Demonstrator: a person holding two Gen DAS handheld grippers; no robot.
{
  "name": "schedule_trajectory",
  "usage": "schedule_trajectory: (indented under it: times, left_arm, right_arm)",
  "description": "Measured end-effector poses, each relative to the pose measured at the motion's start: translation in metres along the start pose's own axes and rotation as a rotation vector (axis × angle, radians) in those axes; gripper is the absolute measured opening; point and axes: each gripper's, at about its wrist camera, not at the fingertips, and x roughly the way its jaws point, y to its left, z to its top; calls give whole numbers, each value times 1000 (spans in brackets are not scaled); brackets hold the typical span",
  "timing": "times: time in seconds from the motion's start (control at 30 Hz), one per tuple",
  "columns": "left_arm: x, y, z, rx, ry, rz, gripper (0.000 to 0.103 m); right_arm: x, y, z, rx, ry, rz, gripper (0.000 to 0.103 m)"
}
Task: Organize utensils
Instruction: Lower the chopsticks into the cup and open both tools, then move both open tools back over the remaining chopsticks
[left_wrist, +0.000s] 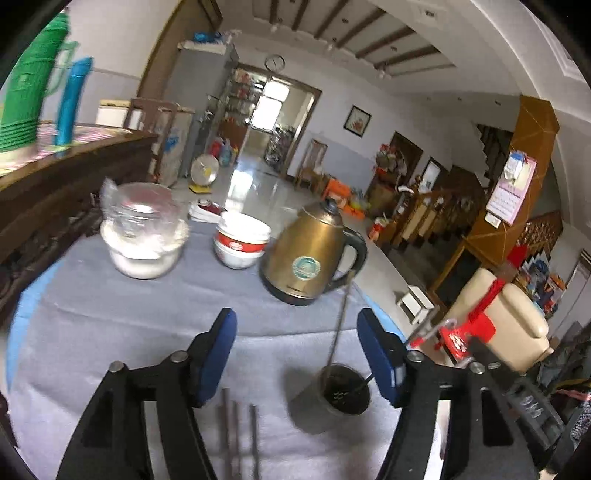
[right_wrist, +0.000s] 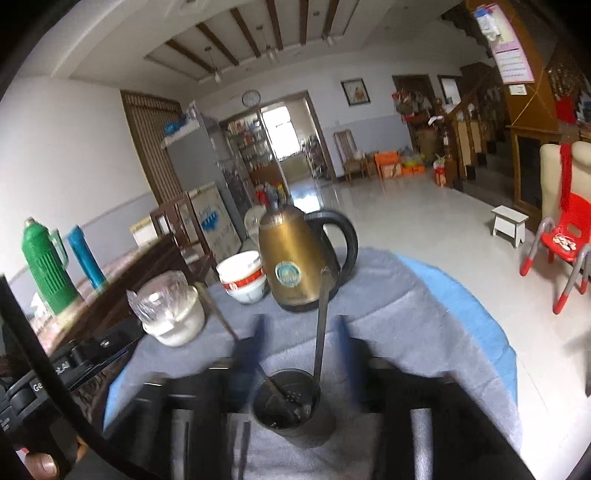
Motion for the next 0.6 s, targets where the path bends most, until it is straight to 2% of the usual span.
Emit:
schedule_trajectory:
  times: [0.1,0.23,0.43,0.53,0.6]
  left_arm:
    - [-21,32,-21,-16,6,49,74]
    - [-27,74,-58,-54,96,137,74]
    - [-27,136,-123,-137,309,298,74]
    - [-26,149,-138,-149,386,341,74]
    - [-26,147,-143,-137,415,362,74]
  right_arm:
    - [-26,-1,-17,21,-38,-2,79]
    - [-33,-5,-55,66,36,18,79]
    - [-10,-5,-139,79,318,49,79]
    - [3,-3,-170,83,460,68,77]
    - [8,-2,-181,80,518,72,77]
